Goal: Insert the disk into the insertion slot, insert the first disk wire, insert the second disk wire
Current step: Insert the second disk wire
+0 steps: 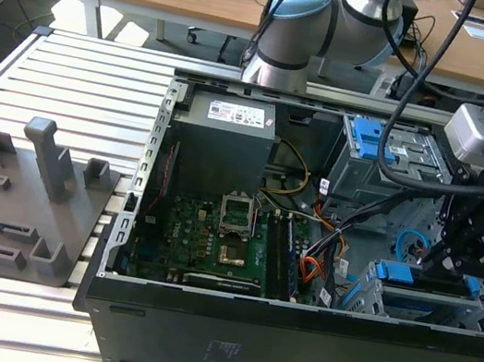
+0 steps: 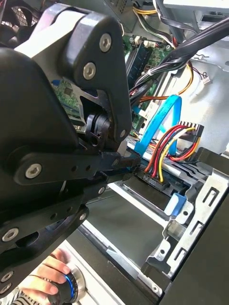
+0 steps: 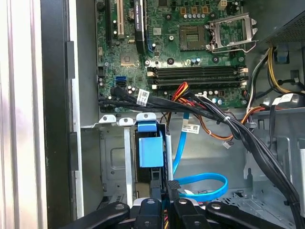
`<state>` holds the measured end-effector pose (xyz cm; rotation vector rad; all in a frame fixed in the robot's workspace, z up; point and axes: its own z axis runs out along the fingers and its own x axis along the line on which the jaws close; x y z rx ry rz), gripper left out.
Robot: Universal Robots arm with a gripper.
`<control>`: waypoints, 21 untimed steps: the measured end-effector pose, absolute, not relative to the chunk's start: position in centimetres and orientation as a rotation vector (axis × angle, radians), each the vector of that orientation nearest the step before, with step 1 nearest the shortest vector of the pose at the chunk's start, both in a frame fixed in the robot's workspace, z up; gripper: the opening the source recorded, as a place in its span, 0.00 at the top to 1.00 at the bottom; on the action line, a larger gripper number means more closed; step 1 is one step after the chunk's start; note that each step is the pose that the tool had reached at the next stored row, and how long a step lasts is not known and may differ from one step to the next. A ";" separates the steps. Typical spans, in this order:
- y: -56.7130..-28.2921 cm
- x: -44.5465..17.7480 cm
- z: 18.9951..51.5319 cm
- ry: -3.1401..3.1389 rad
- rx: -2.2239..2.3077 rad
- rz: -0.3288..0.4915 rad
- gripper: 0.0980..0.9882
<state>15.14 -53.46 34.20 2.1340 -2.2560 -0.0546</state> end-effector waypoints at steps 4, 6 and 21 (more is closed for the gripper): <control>-53.6 15.2 33.9 -2.257 2.136 -0.058 0.93; -53.7 15.2 33.8 -2.258 2.136 -0.059 0.93; -53.7 15.1 35.5 -2.258 2.136 -0.060 0.84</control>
